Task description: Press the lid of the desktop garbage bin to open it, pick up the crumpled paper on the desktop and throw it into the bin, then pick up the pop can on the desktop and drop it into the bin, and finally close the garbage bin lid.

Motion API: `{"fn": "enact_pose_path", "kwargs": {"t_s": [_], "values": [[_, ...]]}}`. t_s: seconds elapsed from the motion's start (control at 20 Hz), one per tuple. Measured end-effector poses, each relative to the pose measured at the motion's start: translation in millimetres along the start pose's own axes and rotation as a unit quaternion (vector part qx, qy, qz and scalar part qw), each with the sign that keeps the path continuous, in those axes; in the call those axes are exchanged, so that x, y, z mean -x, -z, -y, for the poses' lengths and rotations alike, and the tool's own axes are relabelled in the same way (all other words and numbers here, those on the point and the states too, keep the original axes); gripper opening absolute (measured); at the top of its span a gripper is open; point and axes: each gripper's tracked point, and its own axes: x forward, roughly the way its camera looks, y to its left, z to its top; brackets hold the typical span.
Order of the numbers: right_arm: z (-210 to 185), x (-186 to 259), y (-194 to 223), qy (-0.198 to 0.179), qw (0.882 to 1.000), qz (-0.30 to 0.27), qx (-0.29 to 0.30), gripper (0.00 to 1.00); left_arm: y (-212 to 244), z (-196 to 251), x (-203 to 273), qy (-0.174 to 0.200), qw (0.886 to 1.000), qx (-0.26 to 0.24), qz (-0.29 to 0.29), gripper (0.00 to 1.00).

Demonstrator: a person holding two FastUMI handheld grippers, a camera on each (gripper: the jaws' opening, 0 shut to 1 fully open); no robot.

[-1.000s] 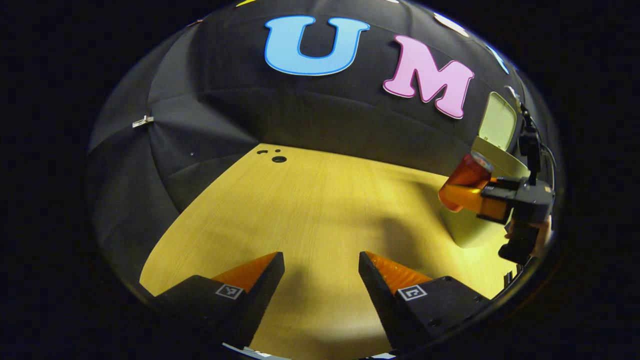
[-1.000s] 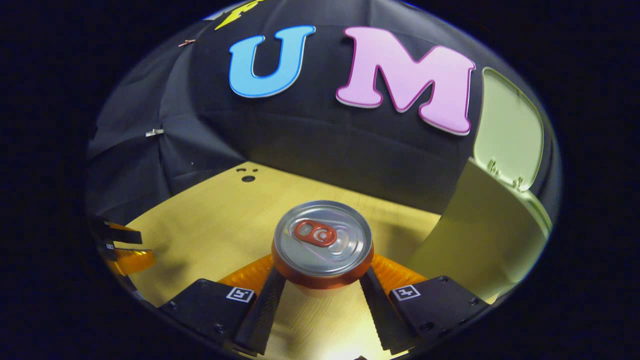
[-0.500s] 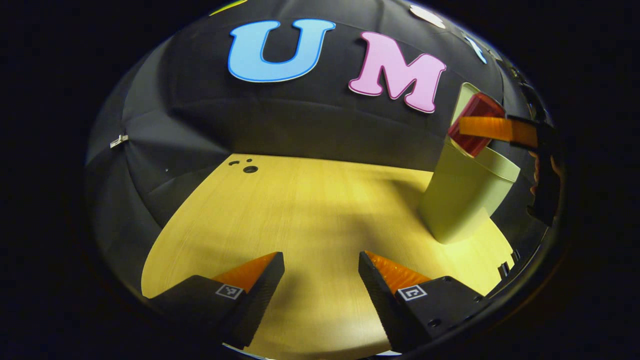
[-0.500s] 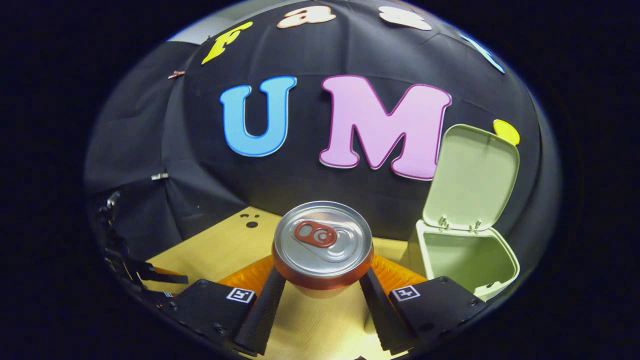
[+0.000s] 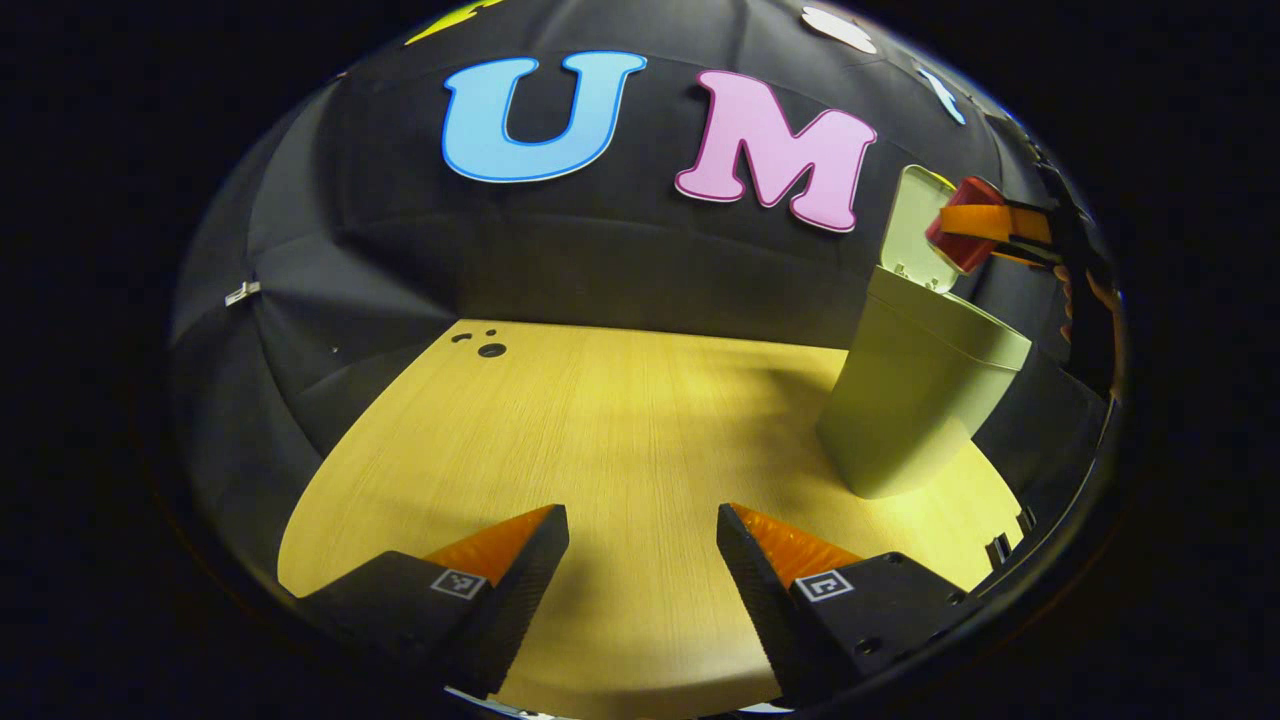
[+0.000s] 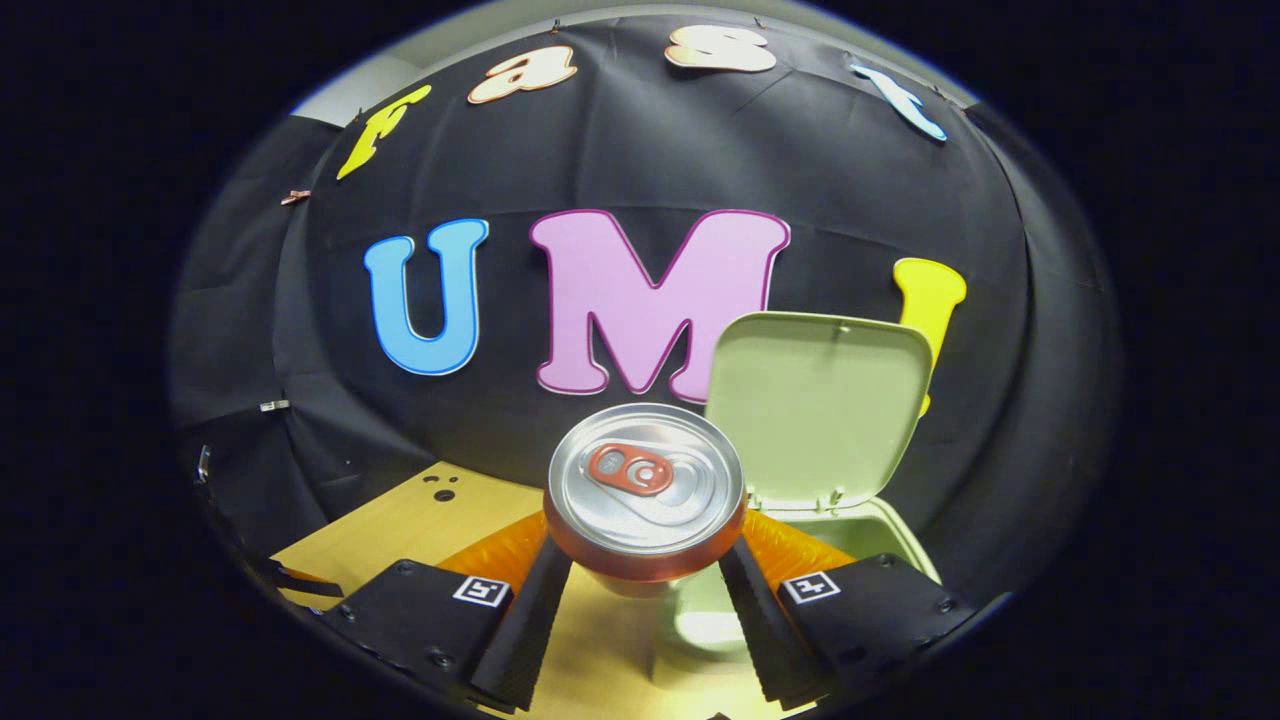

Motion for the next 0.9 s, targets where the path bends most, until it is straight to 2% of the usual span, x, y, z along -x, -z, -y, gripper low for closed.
{"fn": "enact_pose_path", "kwargs": {"t_s": [0.2, 0.3, 0.45, 0.55, 0.7, 0.9], "values": [[38.1, -5.1, 4.8, -0.007, 1.0, 0.001, -0.002, 0.83, 7.8, 10.2, 7.6, -0.06, 0.997, 0.042, -0.002, 0.96], [49.5, -6.1, 13.8, -0.022, 1.0, -0.008, -0.002, 0.83, 10.7, 15.6, 15.8, -0.093, 0.994, 0.061, 0.005, 0.96], [64.3, -10.8, 26.7, -0.041, 0.999, -0.018, 0.005, 0.83, 16.5, 25.9, 23.0, -0.123, 0.989, 0.08, 0.008, 0.96], [73.3, -16.3, 35.0, -0.038, 0.999, -0.022, 0.014, 0.83, 14.3, 39.0, 24.3, -0.119, 0.99, 0.082, 0.01, 0.96], [76.3, -17.8, 48.4, -0.036, 0.999, -0.038, 0.014, 0.83, 9.7, 46.0, 26.9, -0.114, 0.992, 0.055, 0.014, 0.96], [74.9, -20.0, 59.2, -0.027, 0.998, -0.05, 0.032, 0.87, 11.5, 58.3, 26.8, -0.091, 0.994, 0.053, 0.012, 0.96]]}}
